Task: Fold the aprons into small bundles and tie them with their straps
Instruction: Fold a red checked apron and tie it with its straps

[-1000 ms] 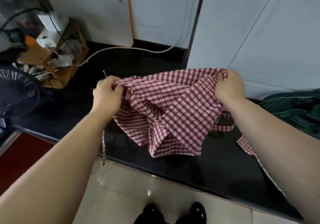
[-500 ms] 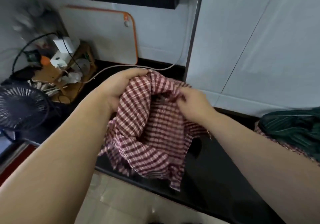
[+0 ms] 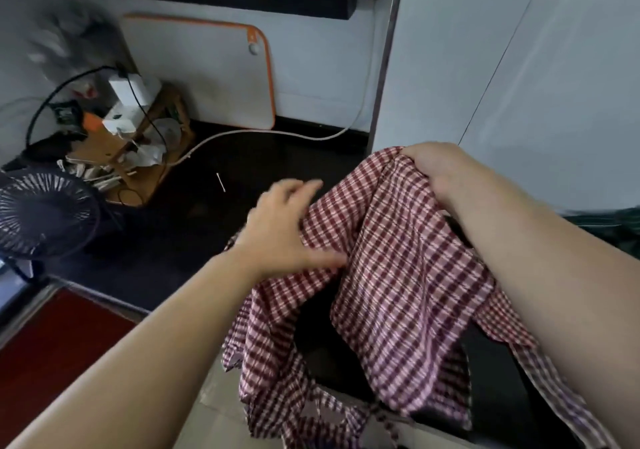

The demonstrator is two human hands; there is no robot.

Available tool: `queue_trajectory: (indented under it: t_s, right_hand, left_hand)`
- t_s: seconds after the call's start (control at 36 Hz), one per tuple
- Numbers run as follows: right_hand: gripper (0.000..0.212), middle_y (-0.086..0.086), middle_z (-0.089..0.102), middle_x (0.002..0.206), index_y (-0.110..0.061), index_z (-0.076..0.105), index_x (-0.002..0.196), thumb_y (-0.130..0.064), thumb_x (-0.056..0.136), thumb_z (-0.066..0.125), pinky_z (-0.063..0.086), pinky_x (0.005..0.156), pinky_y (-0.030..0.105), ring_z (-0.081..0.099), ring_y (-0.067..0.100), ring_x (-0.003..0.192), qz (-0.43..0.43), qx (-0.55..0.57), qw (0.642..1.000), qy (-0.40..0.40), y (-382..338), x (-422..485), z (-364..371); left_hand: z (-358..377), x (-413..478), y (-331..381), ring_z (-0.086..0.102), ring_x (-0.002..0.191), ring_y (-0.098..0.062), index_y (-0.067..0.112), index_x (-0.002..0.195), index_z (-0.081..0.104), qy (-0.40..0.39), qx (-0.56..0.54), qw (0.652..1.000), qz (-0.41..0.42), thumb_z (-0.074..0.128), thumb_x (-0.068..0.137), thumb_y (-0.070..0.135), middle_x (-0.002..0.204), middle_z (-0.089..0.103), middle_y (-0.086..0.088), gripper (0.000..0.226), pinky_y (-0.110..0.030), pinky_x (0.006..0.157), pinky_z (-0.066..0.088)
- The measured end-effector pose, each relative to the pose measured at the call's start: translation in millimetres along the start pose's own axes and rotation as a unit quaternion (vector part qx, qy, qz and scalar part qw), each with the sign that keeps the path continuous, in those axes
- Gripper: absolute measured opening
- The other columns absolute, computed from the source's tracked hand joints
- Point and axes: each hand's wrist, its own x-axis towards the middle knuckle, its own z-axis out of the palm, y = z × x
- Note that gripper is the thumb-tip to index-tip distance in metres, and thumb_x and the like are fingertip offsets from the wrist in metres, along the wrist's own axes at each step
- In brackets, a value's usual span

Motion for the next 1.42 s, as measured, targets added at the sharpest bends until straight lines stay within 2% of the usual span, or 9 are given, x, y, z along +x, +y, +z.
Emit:
queue_trajectory:
  t_s: [0.14,0.25,0.5,0.64,0.78,1.0,1.17,1.31,1.42]
  right_hand:
    - [0.023,0.009,0.058,0.075,-0.001,0.059,0.073,-0.008,0.092,0.047,0.044,0.063,0.029,0.057,0.024,0.072,-0.07,-0.233,0.968,0.065,23,-5,-15]
    - [0.031,0.012,0.063,0.102,-0.007,0.062,0.101,-0.031,0.1,0.043,0.035,0.073,0.031,0.052,0.025,0.09,-0.171,-0.438,0.875,0.116,47,-15,-34]
    - [0.024,0.022,0.063,0.101,0.007,0.063,0.103,0.003,0.094,0.041,0.025,0.078,0.015,0.054,0.033,0.096,-0.395,-0.294,0.829,0.265,49,-41,-27]
    - [0.019,0.02,0.063,0.101,-0.003,0.064,0.095,0.001,0.089,0.046,0.039,0.079,0.03,0.058,0.034,0.096,-0.251,-0.392,0.879,0.101,93,-34,-25]
    - [0.031,0.008,0.063,0.117,-0.004,0.064,0.119,-0.008,0.094,0.045,0.042,0.086,0.023,0.059,0.022,0.102,0.033,-0.61,0.75,-0.253,139,-47,-14]
    - [0.021,0.006,0.067,0.101,-0.01,0.069,0.091,-0.021,0.085,0.051,0.049,0.086,0.031,0.061,0.023,0.097,0.045,-0.545,0.807,-0.223,141,-39,7]
    - [0.029,0.0,0.058,0.123,-0.02,0.057,0.12,-0.033,0.094,0.053,0.042,0.086,0.027,0.053,0.014,0.1,-0.062,-0.468,0.876,-0.1,122,-36,27]
    - [0.05,0.002,0.044,0.144,-0.018,0.044,0.139,-0.035,0.093,0.055,0.034,0.104,0.03,0.044,0.019,0.128,-0.096,-0.456,0.874,-0.137,119,-32,57]
    - [0.061,0.001,0.037,0.15,-0.02,0.035,0.145,-0.04,0.092,0.058,0.033,0.109,0.033,0.04,0.018,0.133,-0.083,-0.429,0.883,-0.17,120,-30,80]
  left_hand:
    - [24,0,-32,0.061,0.101,-0.027,0.02,0.108,0.059,-0.018,-0.019,0.992,-0.124,0.052,0.095,0.033,0.102,0.063,-0.002,0.02,-0.035,0.077,0.049]
    - [-7,10,-36,0.061,0.097,-0.029,0.017,0.11,0.061,0.151,-0.073,0.975,-0.149,0.052,0.097,0.028,0.103,0.066,-0.008,0.019,-0.042,0.083,0.051]
    - [-53,17,-37,0.055,0.102,-0.033,-0.002,0.112,0.06,0.481,-0.035,0.876,-0.011,0.045,0.092,0.009,0.109,0.063,-0.02,0.027,-0.031,0.087,0.036]
    - [-14,0,-70,0.061,0.094,-0.029,0.009,0.1,0.065,0.065,-0.01,0.996,-0.054,0.059,0.091,0.011,0.093,0.063,-0.006,0.01,-0.027,0.071,0.035]
    - [35,-40,-88,0.066,0.089,-0.01,0.04,0.072,0.069,-0.382,0.074,0.916,-0.096,0.064,0.083,0.006,0.089,0.067,0.015,0.036,-0.025,0.081,0.052]
    - [51,-51,-92,0.062,0.084,0.001,0.031,0.078,0.075,-0.36,-0.057,0.922,-0.132,0.073,0.078,0.019,0.083,0.07,0.019,0.013,-0.018,0.081,0.047]
    - [49,-45,-105,0.04,0.129,-0.03,0.021,0.13,0.055,0.031,-0.088,0.955,-0.283,0.064,0.089,0.034,0.143,0.04,-0.008,0.044,-0.044,0.104,0.039]
    - [57,-51,-130,0.031,0.136,-0.039,0.021,0.154,0.009,-0.026,-0.151,0.912,-0.381,0.063,0.09,0.036,0.158,0.006,-0.013,0.085,-0.044,0.104,0.038]
    - [62,-45,-142,0.061,0.105,-0.026,0.017,0.148,0.026,-0.091,-0.293,0.881,-0.36,0.075,0.078,0.021,0.131,0.056,-0.012,0.086,-0.039,0.085,0.054]
